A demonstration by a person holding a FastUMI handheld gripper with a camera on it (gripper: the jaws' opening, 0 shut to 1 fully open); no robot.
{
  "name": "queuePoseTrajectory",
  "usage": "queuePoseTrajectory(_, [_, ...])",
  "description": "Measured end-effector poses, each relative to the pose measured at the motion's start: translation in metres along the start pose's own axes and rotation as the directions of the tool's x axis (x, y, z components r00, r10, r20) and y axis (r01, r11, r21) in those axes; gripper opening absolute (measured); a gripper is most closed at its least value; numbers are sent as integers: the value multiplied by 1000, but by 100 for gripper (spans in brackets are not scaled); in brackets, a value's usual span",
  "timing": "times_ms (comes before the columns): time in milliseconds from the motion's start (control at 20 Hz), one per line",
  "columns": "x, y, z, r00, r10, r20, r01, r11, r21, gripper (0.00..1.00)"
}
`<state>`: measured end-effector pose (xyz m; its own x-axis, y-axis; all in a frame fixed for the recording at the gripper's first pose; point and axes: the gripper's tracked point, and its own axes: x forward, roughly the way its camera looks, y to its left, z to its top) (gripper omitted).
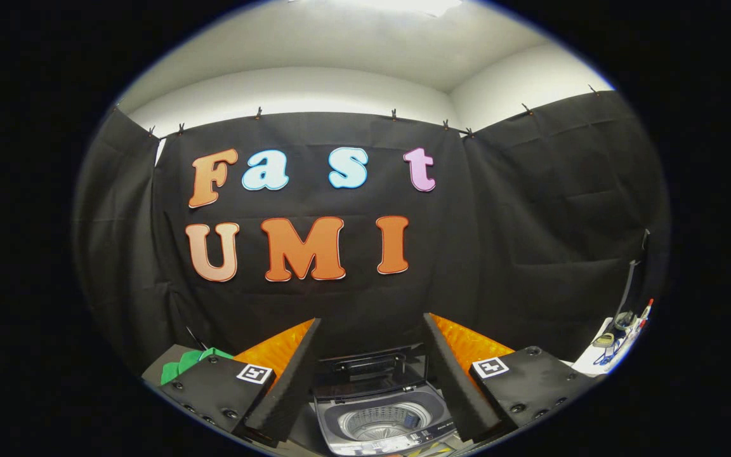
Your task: Put the clothes into the washing machine and then close the washing machine lid.
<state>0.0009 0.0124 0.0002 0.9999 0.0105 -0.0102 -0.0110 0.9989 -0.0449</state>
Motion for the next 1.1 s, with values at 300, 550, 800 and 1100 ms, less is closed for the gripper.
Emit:
queuePoseTrajectory(300, [10,38,-14,999,49,-18,-49,999,20,99])
queuePoseTrajectory(550, [19,89,-32,992,120,-43,-120,993,8,99])
queuePoseTrajectory(800, [24,157,-75,966,229,-120,-230,973,4,99])
queuePoseTrajectory(1100, [29,223,-116,930,322,-179,-329,944,-10,99])
